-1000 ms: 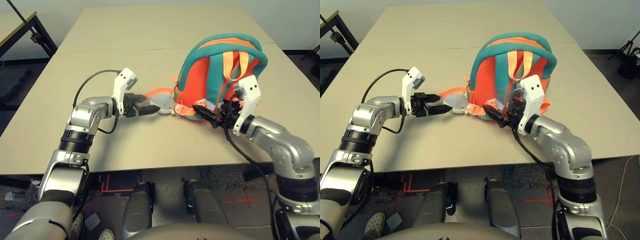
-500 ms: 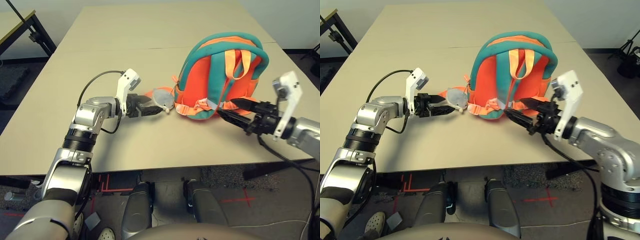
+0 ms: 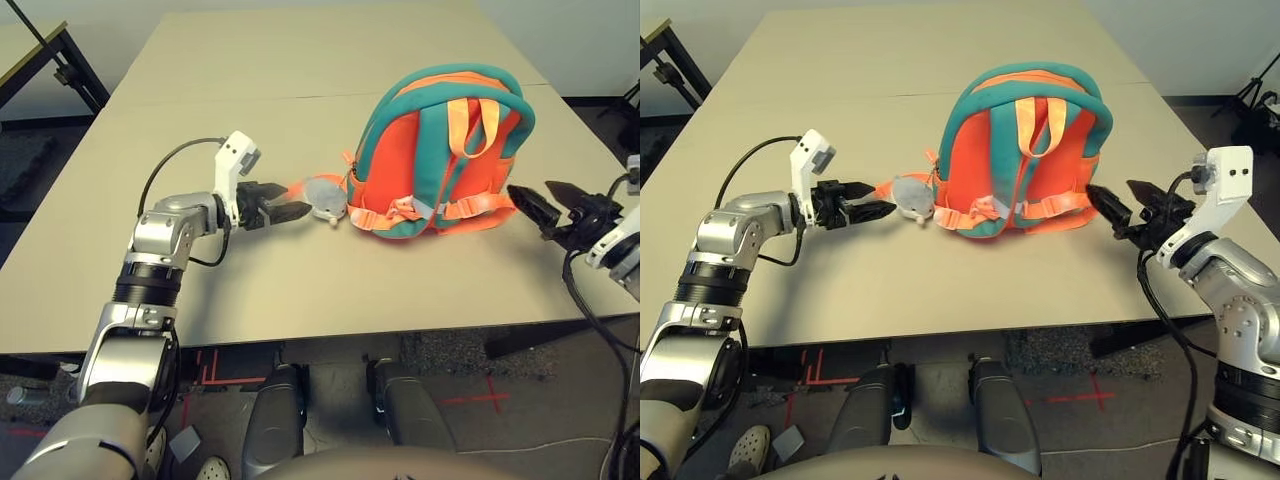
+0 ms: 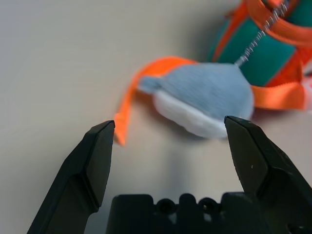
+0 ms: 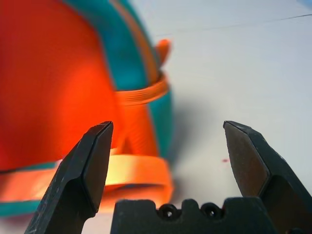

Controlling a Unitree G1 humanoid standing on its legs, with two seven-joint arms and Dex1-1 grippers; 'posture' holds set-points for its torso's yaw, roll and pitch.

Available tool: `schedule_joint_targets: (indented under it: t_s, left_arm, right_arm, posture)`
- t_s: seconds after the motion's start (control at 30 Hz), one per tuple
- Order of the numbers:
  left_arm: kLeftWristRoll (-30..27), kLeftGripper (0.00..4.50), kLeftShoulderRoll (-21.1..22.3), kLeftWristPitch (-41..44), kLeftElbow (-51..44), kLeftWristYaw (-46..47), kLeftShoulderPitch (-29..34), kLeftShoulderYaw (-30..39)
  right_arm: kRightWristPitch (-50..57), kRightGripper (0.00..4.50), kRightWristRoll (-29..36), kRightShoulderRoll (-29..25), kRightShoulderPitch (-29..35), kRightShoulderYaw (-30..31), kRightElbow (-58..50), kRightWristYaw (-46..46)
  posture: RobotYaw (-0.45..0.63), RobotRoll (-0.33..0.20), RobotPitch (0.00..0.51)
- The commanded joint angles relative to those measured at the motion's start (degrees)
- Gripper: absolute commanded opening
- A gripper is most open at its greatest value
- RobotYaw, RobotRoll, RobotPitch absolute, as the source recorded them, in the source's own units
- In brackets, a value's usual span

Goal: Put the pencil case into the backpack and zip it.

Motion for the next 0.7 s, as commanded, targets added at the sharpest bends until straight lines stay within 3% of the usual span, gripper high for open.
schedule_joint_targets:
  t_s: [0.03, 0.5, 0.7]
  left_arm:
    - [-1.1, 4.50, -1.4, -4.7, -1.4, 5.1, 2.4, 5.1]
    - [3.3, 4.50, -1.8, -26.6, 2.9, 23.6, 8.6, 15.7]
    - [3.8, 4.50, -2.0, -30.7, 4.5, 28.9, 10.2, 17.4]
  right_arm:
    - [-6.8, 4.48, -3.2, 1.3, -1.2, -1.2, 5.8, -1.7]
    - [-22.0, 4.48, -8.7, 4.3, -6.0, 1.3, 18.7, -1.8]
    - [-24.2, 4.48, -9.7, 4.4, -7.1, 1.9, 21.9, -1.4]
  posture:
    - [-0.12, 0.000, 0.133]
    - [-0.05, 0.000, 0.145]
    - [-0.03, 0.000, 0.157]
